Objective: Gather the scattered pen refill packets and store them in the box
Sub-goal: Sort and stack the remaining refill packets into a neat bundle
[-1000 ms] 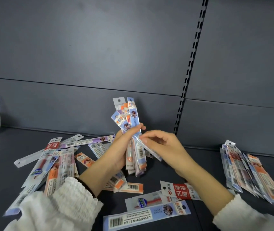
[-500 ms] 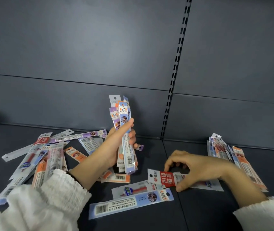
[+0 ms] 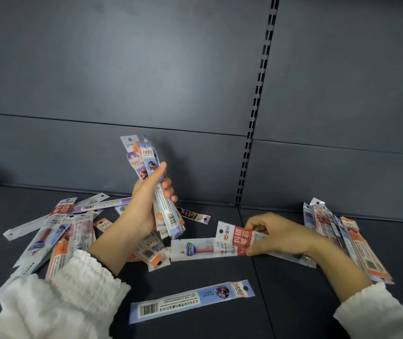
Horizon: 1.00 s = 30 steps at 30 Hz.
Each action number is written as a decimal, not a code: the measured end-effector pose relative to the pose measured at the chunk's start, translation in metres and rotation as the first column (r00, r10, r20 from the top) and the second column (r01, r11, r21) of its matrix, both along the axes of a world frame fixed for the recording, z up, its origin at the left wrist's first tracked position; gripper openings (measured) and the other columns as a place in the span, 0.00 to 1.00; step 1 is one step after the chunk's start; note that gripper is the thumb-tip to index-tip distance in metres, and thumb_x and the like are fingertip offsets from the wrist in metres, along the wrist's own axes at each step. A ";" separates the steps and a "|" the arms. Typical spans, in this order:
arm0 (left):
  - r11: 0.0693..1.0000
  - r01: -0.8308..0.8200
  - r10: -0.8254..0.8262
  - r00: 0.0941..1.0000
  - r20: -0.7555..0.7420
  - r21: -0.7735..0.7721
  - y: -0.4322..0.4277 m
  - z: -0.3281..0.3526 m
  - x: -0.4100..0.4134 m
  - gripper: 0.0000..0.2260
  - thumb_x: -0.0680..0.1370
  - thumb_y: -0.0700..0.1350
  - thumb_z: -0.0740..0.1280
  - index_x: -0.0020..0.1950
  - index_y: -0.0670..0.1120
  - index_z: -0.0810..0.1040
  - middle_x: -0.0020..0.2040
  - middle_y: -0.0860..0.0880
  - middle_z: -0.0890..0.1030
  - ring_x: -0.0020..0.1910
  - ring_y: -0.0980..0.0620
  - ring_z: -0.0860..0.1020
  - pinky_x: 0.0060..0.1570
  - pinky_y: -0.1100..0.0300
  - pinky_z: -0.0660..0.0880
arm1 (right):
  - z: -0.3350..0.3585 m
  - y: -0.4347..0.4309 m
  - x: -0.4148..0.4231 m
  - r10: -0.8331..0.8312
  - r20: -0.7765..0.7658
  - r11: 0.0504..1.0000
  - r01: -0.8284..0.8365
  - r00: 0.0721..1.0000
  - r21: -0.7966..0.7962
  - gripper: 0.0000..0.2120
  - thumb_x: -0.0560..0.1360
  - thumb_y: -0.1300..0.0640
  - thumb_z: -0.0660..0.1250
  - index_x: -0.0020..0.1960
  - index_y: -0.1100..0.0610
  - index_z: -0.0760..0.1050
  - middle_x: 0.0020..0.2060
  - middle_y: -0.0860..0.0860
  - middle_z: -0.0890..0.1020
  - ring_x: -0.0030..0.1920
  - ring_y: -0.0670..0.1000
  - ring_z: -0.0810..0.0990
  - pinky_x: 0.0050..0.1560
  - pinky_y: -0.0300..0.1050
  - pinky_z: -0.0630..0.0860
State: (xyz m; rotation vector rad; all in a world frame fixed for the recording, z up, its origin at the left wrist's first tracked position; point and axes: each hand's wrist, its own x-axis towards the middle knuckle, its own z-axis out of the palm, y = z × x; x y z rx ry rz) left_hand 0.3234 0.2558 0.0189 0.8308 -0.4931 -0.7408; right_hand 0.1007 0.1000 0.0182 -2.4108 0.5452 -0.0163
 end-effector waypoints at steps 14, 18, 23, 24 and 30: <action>0.849 0.419 -0.464 0.882 0.076 0.321 0.005 0.009 -0.026 0.14 0.77 0.47 0.65 0.61 0.46 0.70 0.54 0.39 0.84 0.52 0.44 0.84 0.45 0.55 0.82 | 0.008 0.008 0.025 -0.330 0.584 0.910 0.085 0.742 0.407 0.12 0.69 0.66 0.74 0.49 0.55 0.80 0.42 0.51 0.85 0.45 0.51 0.85 0.50 0.46 0.81; 0.803 0.433 -0.519 0.846 0.123 0.410 0.007 0.007 -0.037 0.14 0.77 0.50 0.65 0.59 0.45 0.75 0.47 0.42 0.86 0.44 0.47 0.85 0.39 0.56 0.82 | 0.017 0.020 0.048 -0.432 0.675 0.861 0.051 0.598 0.506 0.12 0.70 0.66 0.73 0.49 0.52 0.80 0.41 0.47 0.85 0.43 0.47 0.84 0.44 0.43 0.80; 0.822 0.447 -0.530 0.827 0.188 0.352 0.002 -0.002 -0.035 0.18 0.76 0.50 0.67 0.64 0.47 0.75 0.54 0.42 0.84 0.50 0.44 0.84 0.52 0.48 0.80 | 0.015 0.040 0.074 -0.524 0.671 0.791 0.009 0.524 0.611 0.10 0.72 0.64 0.72 0.52 0.56 0.80 0.47 0.53 0.85 0.48 0.52 0.85 0.45 0.46 0.82; 0.834 0.438 -0.513 0.840 0.178 0.336 0.001 -0.002 -0.036 0.16 0.76 0.49 0.67 0.62 0.47 0.76 0.52 0.43 0.85 0.47 0.46 0.84 0.49 0.50 0.80 | 0.014 0.043 0.077 -0.548 0.654 0.766 0.001 0.521 0.642 0.09 0.73 0.62 0.71 0.53 0.57 0.80 0.48 0.55 0.85 0.48 0.53 0.85 0.46 0.48 0.82; 0.885 0.406 -0.444 0.883 0.153 0.228 -0.008 -0.005 -0.034 0.12 0.78 0.46 0.65 0.61 0.44 0.75 0.36 0.49 0.76 0.33 0.54 0.75 0.39 0.59 0.75 | 0.016 0.047 0.076 -0.668 0.559 0.627 -0.033 0.492 0.778 0.10 0.79 0.52 0.62 0.48 0.53 0.82 0.49 0.50 0.82 0.51 0.50 0.80 0.56 0.49 0.76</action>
